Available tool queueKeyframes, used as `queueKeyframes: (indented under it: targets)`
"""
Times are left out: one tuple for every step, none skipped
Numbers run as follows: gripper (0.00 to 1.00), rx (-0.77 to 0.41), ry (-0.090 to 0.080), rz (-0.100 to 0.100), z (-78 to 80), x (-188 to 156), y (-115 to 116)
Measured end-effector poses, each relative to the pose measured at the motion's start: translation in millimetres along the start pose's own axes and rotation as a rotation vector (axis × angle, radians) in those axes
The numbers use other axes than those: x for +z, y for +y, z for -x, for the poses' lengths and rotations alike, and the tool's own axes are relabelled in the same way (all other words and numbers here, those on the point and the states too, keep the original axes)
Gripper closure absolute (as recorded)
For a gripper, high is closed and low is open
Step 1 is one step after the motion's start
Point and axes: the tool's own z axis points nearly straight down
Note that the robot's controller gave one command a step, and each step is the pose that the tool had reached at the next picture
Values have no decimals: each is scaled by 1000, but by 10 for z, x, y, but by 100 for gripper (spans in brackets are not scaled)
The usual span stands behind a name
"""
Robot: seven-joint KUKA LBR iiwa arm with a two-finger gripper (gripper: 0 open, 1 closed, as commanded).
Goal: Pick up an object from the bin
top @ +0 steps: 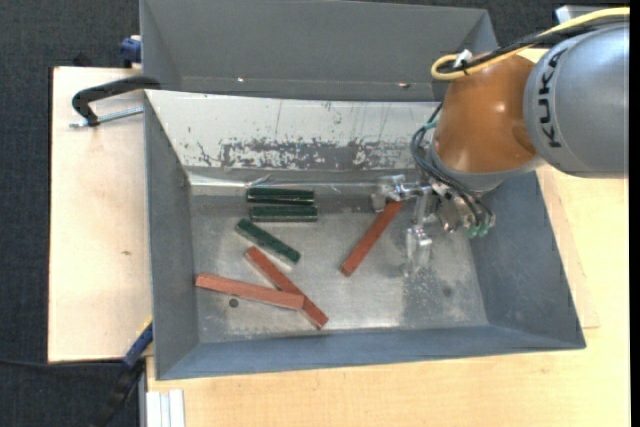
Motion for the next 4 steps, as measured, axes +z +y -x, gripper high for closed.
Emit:
queueKeyframes:
  targets:
    - [0,102,-3,-3,-18,-54,-210]
    - [100,-356,-4,-2,160,131,205]
    - [100,-356,-4,-1,160,130,204]
    - [100,-371,-3,-2,-332,-1143,155]
